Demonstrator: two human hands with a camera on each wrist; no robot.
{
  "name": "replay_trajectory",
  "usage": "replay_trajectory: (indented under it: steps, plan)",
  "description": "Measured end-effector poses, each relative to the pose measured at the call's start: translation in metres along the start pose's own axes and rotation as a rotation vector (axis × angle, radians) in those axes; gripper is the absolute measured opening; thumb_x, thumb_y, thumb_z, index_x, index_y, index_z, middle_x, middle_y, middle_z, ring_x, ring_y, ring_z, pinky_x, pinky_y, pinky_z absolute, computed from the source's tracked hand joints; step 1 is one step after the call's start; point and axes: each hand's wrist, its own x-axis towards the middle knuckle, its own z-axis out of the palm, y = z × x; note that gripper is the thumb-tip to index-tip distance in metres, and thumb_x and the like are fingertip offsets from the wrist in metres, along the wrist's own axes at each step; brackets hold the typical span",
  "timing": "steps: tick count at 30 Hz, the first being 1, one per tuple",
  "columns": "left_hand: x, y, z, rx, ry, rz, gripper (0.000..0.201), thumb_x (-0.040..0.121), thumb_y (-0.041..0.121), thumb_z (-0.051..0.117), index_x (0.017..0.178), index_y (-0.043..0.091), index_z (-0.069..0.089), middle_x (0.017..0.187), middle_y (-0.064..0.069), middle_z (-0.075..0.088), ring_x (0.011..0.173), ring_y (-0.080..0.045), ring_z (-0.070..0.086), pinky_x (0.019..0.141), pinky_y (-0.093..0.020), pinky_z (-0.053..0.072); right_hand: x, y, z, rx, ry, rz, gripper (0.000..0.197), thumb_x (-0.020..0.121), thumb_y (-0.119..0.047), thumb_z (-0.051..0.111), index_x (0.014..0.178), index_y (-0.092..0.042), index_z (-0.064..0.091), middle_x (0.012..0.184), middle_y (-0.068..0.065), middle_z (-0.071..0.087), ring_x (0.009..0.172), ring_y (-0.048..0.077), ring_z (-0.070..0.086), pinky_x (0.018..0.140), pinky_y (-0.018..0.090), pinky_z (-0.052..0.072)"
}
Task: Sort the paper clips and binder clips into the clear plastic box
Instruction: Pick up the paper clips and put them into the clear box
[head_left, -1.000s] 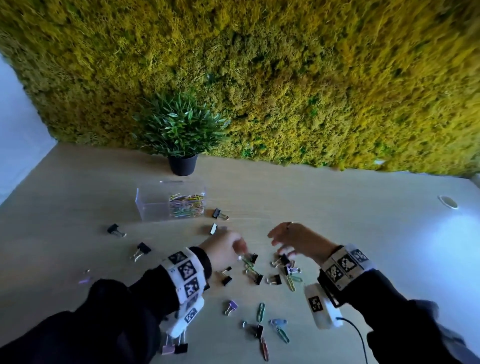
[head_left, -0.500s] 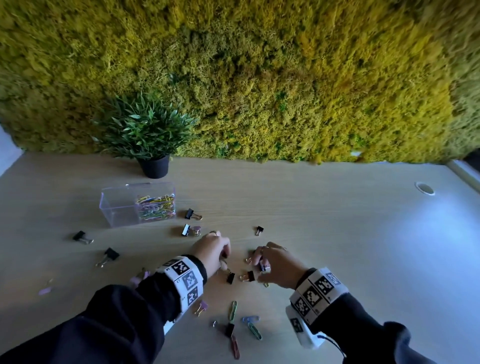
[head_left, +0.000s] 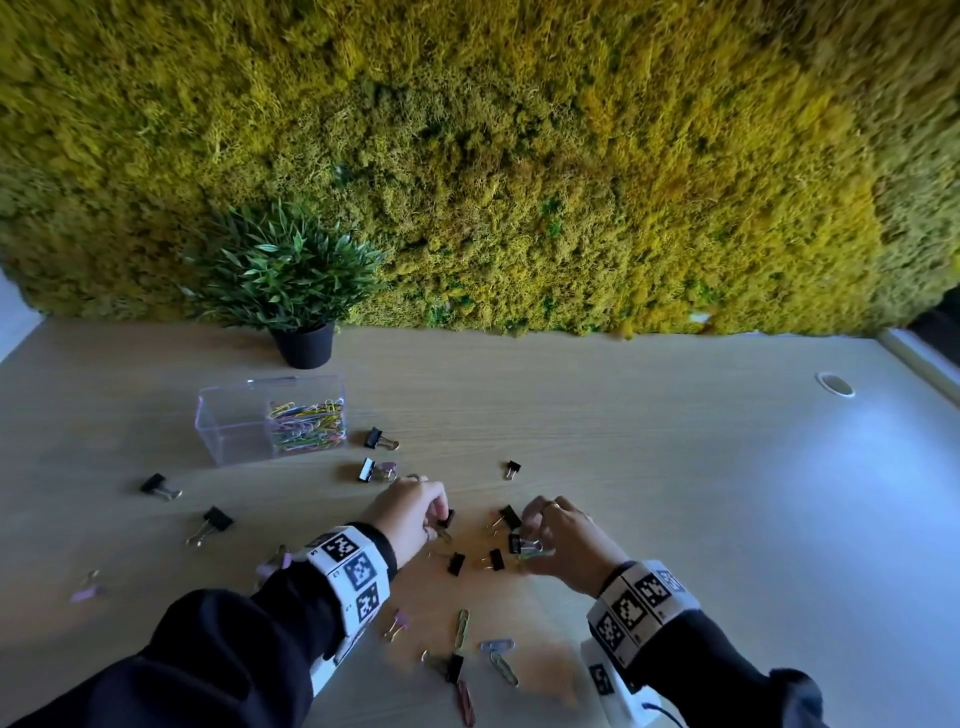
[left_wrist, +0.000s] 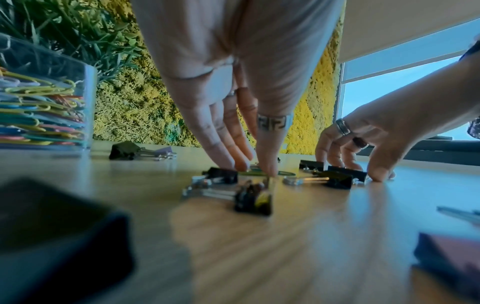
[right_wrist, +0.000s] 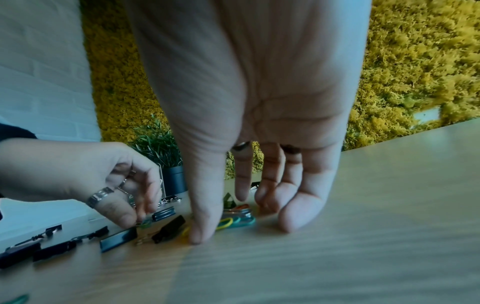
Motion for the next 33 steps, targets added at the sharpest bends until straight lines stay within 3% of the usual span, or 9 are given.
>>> replay_trajectory:
  steps: [3, 6, 11, 16, 22, 24, 28, 31, 33]
  plan:
    - [-0.002, -0.002, -0.002, 0.028, -0.028, 0.012, 0.018, 0.077, 0.006, 0.067, 0.093, 0.014, 0.064, 0.086, 0.004, 0.056, 0.079, -0.011, 0.05, 0.072, -0.019, 0.04, 0.002, 0.004, 0.002, 0.018, 0.018, -0.009, 0.045, 0.073, -0.027, 0.075, 0.112, -0.016, 0.056, 0.097, -0.005, 0.04, 0.088, 0.015, 0.048, 0.079, 0.019, 0.044]
    - [-0.003, -0.003, -0.002, 0.023, -0.045, -0.004, 0.017, 0.076, 0.006, 0.068, 0.091, 0.013, 0.065, 0.088, 0.002, 0.063, 0.08, -0.012, 0.055, 0.075, -0.021, 0.045, 0.004, 0.003, 0.003, 0.018, 0.032, -0.011, 0.022, 0.075, -0.025, 0.073, 0.094, -0.023, 0.061, 0.086, -0.011, 0.042, 0.079, 0.01, 0.045, 0.062, 0.007, 0.035]
    - [-0.001, -0.002, -0.001, 0.119, -0.101, -0.004, 0.018, 0.082, 0.01, 0.062, 0.1, 0.014, 0.064, 0.105, -0.005, 0.066, 0.09, -0.018, 0.059, 0.081, -0.027, 0.047, 0.006, 0.004, 0.008, -0.013, 0.05, 0.001, 0.033, 0.081, -0.018, 0.06, 0.061, -0.038, 0.042, 0.088, -0.004, 0.052, 0.081, 0.011, 0.05, 0.076, 0.019, 0.043]
    - [0.0, 0.006, 0.003, 0.284, -0.176, 0.003, 0.024, 0.087, 0.001, 0.047, 0.109, 0.007, 0.055, 0.113, -0.013, 0.058, 0.096, -0.028, 0.059, 0.076, -0.031, 0.044, 0.004, 0.003, 0.011, -0.056, 0.048, 0.014, 0.036, 0.085, -0.016, 0.055, 0.061, -0.037, 0.039, 0.088, -0.005, 0.051, 0.083, 0.011, 0.048, 0.077, 0.018, 0.042]
    - [0.003, 0.011, 0.006, 0.301, -0.185, -0.01, 0.019, 0.084, 0.002, 0.052, 0.103, 0.006, 0.054, 0.11, -0.014, 0.058, 0.088, -0.026, 0.058, 0.073, -0.03, 0.042, 0.004, 0.003, 0.007, -0.06, 0.032, 0.02, 0.013, 0.089, -0.021, 0.055, 0.077, -0.026, 0.053, 0.094, 0.003, 0.057, 0.083, 0.01, 0.047, 0.072, 0.016, 0.037]
    - [0.003, 0.011, 0.007, 0.272, -0.169, -0.007, 0.017, 0.082, 0.001, 0.055, 0.098, 0.007, 0.055, 0.105, -0.013, 0.059, 0.082, -0.026, 0.056, 0.071, -0.03, 0.042, 0.006, 0.001, 0.004, -0.052, 0.029, 0.051, 0.003, 0.088, -0.021, 0.055, 0.089, -0.02, 0.058, 0.101, 0.009, 0.064, 0.081, 0.013, 0.05, 0.069, 0.018, 0.04]
    - [0.002, 0.01, 0.008, 0.228, -0.129, 0.006, 0.023, 0.078, 0.0, 0.057, 0.073, 0.017, 0.042, 0.074, 0.002, 0.046, 0.073, -0.019, 0.046, 0.064, -0.027, 0.035, 0.008, 0.003, -0.003, -0.004, 0.078, 0.054, 0.02, 0.089, -0.02, 0.054, 0.102, -0.009, 0.063, 0.091, 0.003, 0.063, 0.078, 0.016, 0.056, 0.065, 0.016, 0.042]
    - [0.0, 0.011, 0.006, 0.17, -0.126, 0.007, 0.038, 0.077, 0.003, 0.061, 0.062, 0.023, 0.032, 0.065, 0.008, 0.038, 0.072, -0.019, 0.047, 0.06, -0.025, 0.036, 0.011, 0.001, -0.014, 0.139, 0.187, 0.032, 0.006, 0.087, -0.019, 0.058, 0.087, -0.017, 0.063, 0.071, -0.01, 0.057, 0.064, 0.005, 0.053, 0.06, 0.008, 0.042]
    - [-0.001, 0.009, 0.0, 0.031, -0.109, -0.025, 0.04, 0.077, 0.005, 0.065, 0.06, 0.025, 0.034, 0.063, 0.01, 0.043, 0.068, -0.016, 0.048, 0.053, -0.022, 0.034, 0.013, 0.003, -0.021, 0.228, 0.241, 0.049, 0.004, 0.086, -0.023, 0.061, 0.083, -0.023, 0.058, 0.07, -0.013, 0.054, 0.065, 0.005, 0.052, 0.071, 0.023, 0.05]
